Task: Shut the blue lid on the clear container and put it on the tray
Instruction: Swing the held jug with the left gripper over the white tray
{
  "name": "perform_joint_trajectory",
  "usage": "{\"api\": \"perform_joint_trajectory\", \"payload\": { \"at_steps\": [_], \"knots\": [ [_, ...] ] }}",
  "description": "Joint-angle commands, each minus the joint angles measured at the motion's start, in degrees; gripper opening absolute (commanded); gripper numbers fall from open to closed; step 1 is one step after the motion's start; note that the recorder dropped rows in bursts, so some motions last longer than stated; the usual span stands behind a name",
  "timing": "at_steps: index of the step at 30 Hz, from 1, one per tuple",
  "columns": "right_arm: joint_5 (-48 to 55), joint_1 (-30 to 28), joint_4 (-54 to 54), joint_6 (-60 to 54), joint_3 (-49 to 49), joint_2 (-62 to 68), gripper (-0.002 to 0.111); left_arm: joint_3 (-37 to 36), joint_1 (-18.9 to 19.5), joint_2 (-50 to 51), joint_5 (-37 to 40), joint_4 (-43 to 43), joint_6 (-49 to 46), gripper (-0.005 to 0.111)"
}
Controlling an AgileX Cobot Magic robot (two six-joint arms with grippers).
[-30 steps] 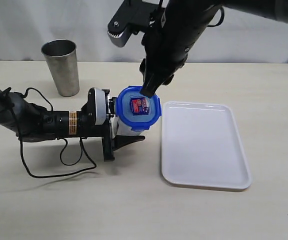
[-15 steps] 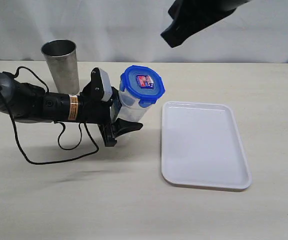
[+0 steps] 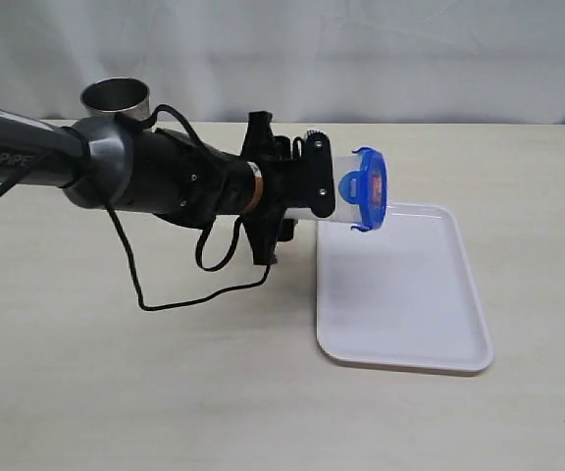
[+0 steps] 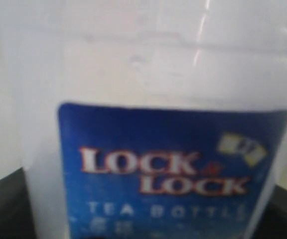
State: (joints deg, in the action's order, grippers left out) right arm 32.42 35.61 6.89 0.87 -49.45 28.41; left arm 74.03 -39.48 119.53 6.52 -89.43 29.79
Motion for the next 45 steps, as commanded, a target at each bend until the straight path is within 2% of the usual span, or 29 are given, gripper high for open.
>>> {"api": "perform_joint_trajectory", "payload": {
  "at_steps": [1, 6, 10, 17, 23, 31, 34, 37, 42, 45],
  "knots": [
    [6.4, -0.3, -0.2, 0.4, 0.4, -5.4, 0.005, 5.2, -4.4, -0.6, 12.8, -1.6, -11.0, 0.000],
    [11.4, -0.3, 0.0, -0.1, 0.4, -8.6, 0.005, 8.1, -7.3, 0.9, 19.2, -4.2, -24.7, 0.000],
    [12.4, -0.3, 0.0, -0.1, 0.4, -10.2, 0.005, 9.4, -8.9, 2.4, 23.8, -10.5, -27.2, 0.000],
    [13.0, -0.3, 0.0, -0.9, 0.7, -11.6, 0.005, 9.4, -9.2, 2.8, 25.8, -10.5, -37.1, 0.000],
    [12.5, -0.3, 0.0, -0.9, 3.6, -12.3, 0.005, 9.4, -10.7, 2.8, 22.0, -10.5, -34.3, 0.000],
    [12.3, -0.3, 0.0, -0.9, 5.1, -12.3, 0.005, 9.4, -13.0, 2.9, 8.8, -10.5, -34.1, 0.000],
    [12.3, -0.3, 0.0, -0.9, 5.1, -12.3, 0.005, 9.4, -13.1, 3.2, 6.6, -10.5, -34.1, 0.000],
    [12.3, -0.3, 0.0, -0.9, 5.1, -12.3, 0.005, 9.4, -13.1, 3.7, 9.4, -10.5, -36.2, 0.000],
    [12.3, -0.3, 0.0, -0.9, 5.1, -12.3, 0.005, 9.7, -13.1, 4.8, 21.4, -10.5, -50.0, 0.000],
    [12.3, -0.3, 0.0, -0.9, 5.1, -12.3, 0.005, 9.7, -13.1, 4.8, 23.1, -10.5, -51.1, 0.000]
  ]
}}
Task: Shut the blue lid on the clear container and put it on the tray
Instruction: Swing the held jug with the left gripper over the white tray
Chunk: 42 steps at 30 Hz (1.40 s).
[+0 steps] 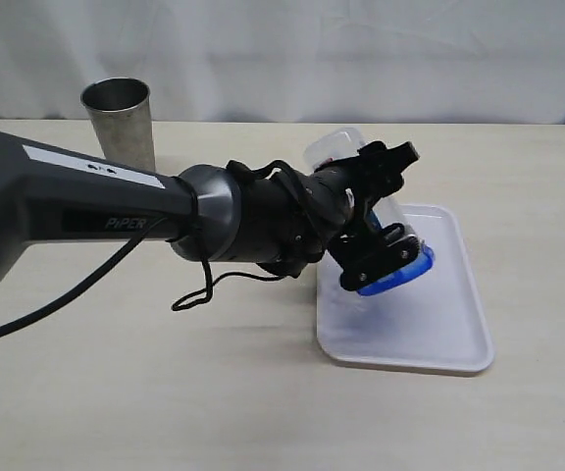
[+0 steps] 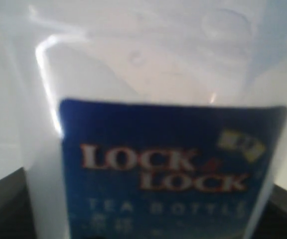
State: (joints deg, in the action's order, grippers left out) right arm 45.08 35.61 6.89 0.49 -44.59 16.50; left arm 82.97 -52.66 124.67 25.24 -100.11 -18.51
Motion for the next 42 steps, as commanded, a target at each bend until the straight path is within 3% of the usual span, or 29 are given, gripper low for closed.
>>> {"api": "perform_joint_trajectory", "payload": {
  "at_steps": [1, 8, 15, 20, 25, 34, 42],
  "knots": [
    [-0.4, -0.3, 0.0, -0.5, 0.3, -0.4, 0.005, 0.8, 0.0, -0.3, 4.2, 0.2, -2.7, 0.000],
    [-0.3, -0.3, 0.0, -0.5, 0.3, -0.4, 0.005, 0.8, 0.0, -0.3, -3.5, 0.2, 8.6, 0.000],
    [-0.3, -0.3, 0.0, -0.5, 0.3, -0.4, 0.005, 0.8, 0.0, -0.3, -10.9, 0.2, 31.3, 0.000],
    [-0.3, -0.3, 0.0, -0.5, 0.3, -0.4, 0.005, 1.1, 1.7, -0.3, -22.8, 0.2, 47.1, 0.000],
    [-0.3, -0.3, 0.0, -0.5, 0.3, -0.4, 0.005, 2.3, 5.5, -0.3, -41.2, 0.2, 60.5, 0.000],
    [-0.2, -0.3, 0.0, -0.5, 0.3, -0.4, 0.005, 2.4, 11.8, 1.0, -74.5, 30.5, 60.9, 0.000],
    [-1.9, -0.3, 3.5, 3.1, 2.0, -0.4, 0.005, 2.4, 12.0, 6.6, -83.1, 42.3, 60.8, 0.000]
  ]
}}
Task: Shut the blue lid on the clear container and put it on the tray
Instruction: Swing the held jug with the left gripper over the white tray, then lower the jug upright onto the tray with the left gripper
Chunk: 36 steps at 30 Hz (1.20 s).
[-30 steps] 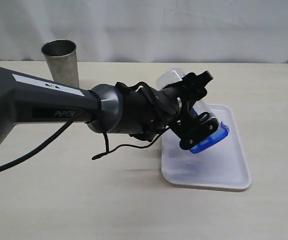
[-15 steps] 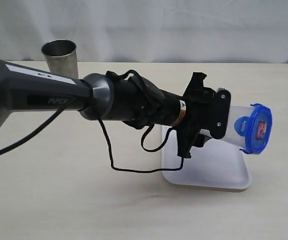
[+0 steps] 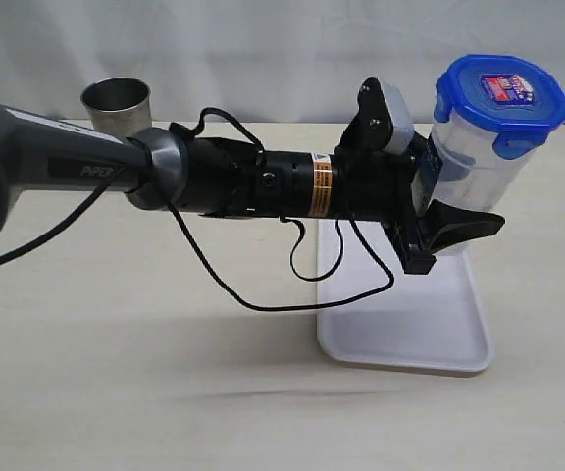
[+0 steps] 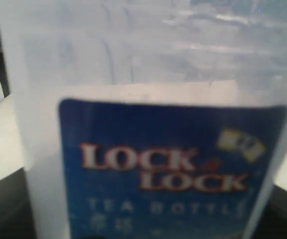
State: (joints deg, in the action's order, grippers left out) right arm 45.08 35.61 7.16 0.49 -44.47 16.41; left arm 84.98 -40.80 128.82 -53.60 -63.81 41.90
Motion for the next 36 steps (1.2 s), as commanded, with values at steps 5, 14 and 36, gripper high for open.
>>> {"api": "perform_joint_trajectory", "payload": {
  "at_steps": [5, 14, 36],
  "knots": [
    [-4.3, -0.3, 9.1, 9.8, 5.3, -0.3, 0.005, 0.4, 0.2, 7.0, -5.1, 12.3, -3.1, 0.000],
    [-4.5, -0.3, 9.1, 9.8, 5.3, -0.3, 0.005, 0.4, 0.6, 13.3, -5.8, 12.6, -5.7, 0.000],
    [-4.5, -0.3, 9.0, 9.7, 5.3, -0.3, 0.005, 0.4, 1.0, 16.2, -7.4, 13.5, -10.7, 0.000]
  ]
}}
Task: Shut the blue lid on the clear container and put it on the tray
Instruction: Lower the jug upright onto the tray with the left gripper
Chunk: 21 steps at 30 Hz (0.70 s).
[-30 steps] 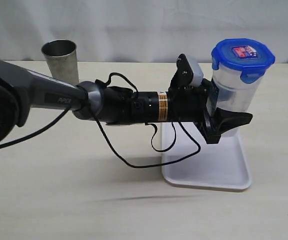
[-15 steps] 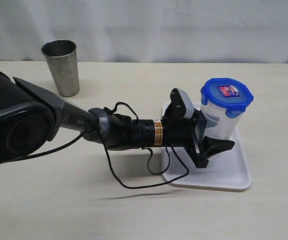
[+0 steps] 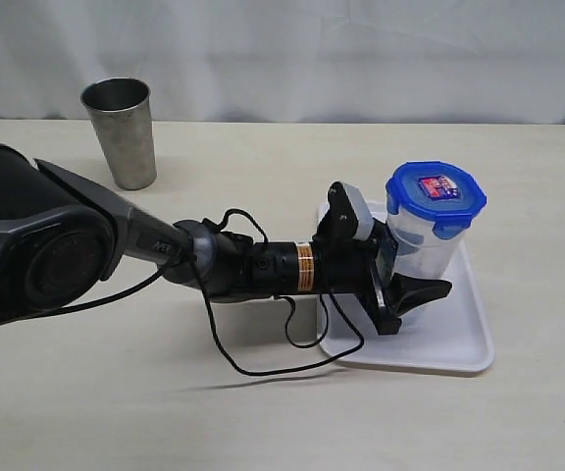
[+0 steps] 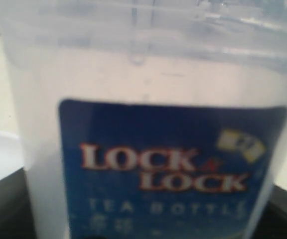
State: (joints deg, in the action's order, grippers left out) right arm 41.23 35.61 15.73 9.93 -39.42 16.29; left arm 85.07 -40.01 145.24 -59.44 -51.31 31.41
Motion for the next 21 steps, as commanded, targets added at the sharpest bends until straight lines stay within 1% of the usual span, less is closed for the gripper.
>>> {"api": "perform_joint_trajectory", "payload": {
  "at_steps": [1, 5, 8, 10, 12, 14, 17, 18, 21],
  "knots": [
    [-0.6, -0.3, 0.4, 0.2, 0.3, -0.2, 0.005, 0.3, 0.2, -0.3, -0.8, 1.0, -0.2, 0.000],
    [-0.6, -0.3, 0.4, 0.2, 0.3, -0.2, 0.005, 0.3, 0.2, -0.1, 4.0, 0.9, -0.1, 0.000],
    [-0.6, -0.3, 0.4, 0.2, 0.3, -0.2, 0.005, 0.3, 0.2, 0.0, 3.9, 0.9, -0.1, 0.000],
    [-0.6, -0.3, 0.4, 0.2, 0.3, -0.2, 0.005, 0.3, 0.2, 0.0, 2.4, 1.0, -0.1, 0.000],
    [-0.6, -0.3, 0.4, 0.2, 0.3, -0.2, 0.005, 0.3, 0.2, 0.0, 1.5, 1.1, -0.1, 0.003],
    [-0.6, -0.3, 0.4, 0.2, 0.3, -0.2, 0.005, 0.3, 0.2, 0.0, 1.5, 1.1, -0.1, 0.011],
    [-0.6, -0.3, 0.4, 0.2, 0.3, -0.2, 0.005, 0.3, 0.2, 0.0, 1.6, 1.2, -0.1, 0.027],
    [-0.6, -0.3, 0.4, 0.2, 0.3, -0.2, 0.005, 0.3, 0.2, 0.0, 1.9, 1.3, -0.1, 0.034],
    [-0.5, -0.3, 0.4, 0.2, 0.3, -0.2, 0.005, 0.3, 0.2, 0.0, 2.1, 1.6, -0.1, 0.064]
  ]
}}
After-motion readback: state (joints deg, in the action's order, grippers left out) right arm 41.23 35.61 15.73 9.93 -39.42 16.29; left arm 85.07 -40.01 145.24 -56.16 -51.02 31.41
